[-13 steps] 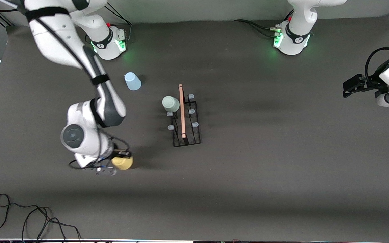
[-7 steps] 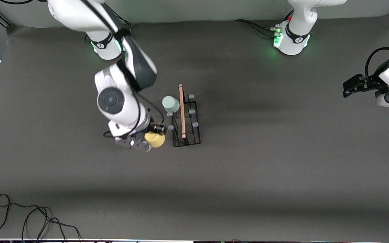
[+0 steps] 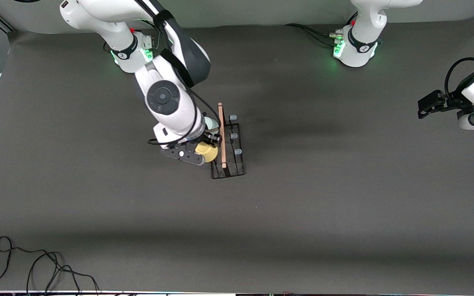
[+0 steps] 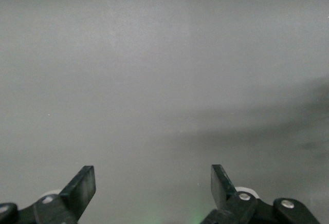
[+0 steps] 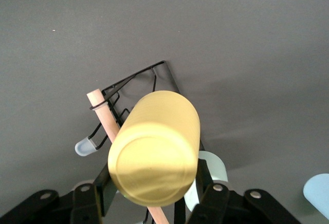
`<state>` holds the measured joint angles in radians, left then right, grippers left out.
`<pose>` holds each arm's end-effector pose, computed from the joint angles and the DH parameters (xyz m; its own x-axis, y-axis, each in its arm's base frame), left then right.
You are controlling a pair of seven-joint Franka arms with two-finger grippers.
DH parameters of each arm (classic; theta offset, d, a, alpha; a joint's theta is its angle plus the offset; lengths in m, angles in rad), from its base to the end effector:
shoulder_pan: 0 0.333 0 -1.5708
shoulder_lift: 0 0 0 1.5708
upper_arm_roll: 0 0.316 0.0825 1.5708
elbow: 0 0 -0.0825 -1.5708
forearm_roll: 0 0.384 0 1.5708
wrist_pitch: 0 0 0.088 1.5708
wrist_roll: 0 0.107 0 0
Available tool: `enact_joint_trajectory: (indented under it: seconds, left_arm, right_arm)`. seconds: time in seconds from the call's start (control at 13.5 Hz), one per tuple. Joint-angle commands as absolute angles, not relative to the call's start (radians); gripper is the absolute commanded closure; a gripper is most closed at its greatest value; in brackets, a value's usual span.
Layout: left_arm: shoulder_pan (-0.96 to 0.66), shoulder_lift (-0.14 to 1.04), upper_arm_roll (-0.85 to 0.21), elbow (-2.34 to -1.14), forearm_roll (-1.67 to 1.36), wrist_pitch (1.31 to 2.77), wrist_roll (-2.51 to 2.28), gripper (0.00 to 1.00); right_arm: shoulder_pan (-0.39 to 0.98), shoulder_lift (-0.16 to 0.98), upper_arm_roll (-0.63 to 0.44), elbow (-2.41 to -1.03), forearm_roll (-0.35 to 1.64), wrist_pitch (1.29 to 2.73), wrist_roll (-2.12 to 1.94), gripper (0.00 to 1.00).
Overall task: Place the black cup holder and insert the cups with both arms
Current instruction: 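Lower the yellow cup onto a rack peg and open the right gripper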
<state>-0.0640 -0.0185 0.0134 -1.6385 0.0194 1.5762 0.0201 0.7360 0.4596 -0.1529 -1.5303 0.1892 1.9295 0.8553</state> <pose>0.5469 -0.0256 0.6033 0.9965 -0.0707 -0.0442 -0.0716 -0.9973 -0.0183 0.5522 0.3973 0.3899 0.9401 -0.3201 -0.1169 -0.3252 -0.9453 -0.0262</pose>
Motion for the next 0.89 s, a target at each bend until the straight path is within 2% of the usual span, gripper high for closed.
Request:
enact_joint_trajectory:
  seconds: [0.0, 0.3, 0.37, 0.45, 0.52, 0.82]
  left_arm:
    - [-0.075, -0.017, 0.018, -1.620, 0.025, 1.551, 0.018, 0.00]
    - [-0.075, -0.017, 0.018, -1.620, 0.025, 1.551, 0.018, 0.00]
    - [-0.075, -0.017, 0.018, -1.620, 0.025, 1.551, 0.018, 0.00]
    - [-0.075, -0.017, 0.018, -1.620, 0.025, 1.551, 0.018, 0.00]
    - [-0.075, -0.017, 0.018, -1.620, 0.025, 1.549, 0.018, 0.00]
    - [-0.075, -0.017, 0.018, -1.620, 0.025, 1.548, 0.018, 0.00]
  right_arm:
    - [0.739, 0.497, -0.167, -1.516, 0.195, 1.977, 0.871, 0.66]
    - [0.735, 0.508, -0.169, -1.516, 0.195, 1.990, 0.871, 0.66]
    - [0.738, 0.517, -0.170, -1.516, 0.195, 1.993, 0.870, 0.57]
    - [0.736, 0.520, -0.170, -1.516, 0.195, 1.999, 0.871, 0.19]
    - [0.730, 0.520, -0.170, -1.516, 0.195, 2.000, 0.870, 0.01]
    - [0.719, 0.488, -0.208, -1.513, 0.189, 1.994, 0.847, 0.00]
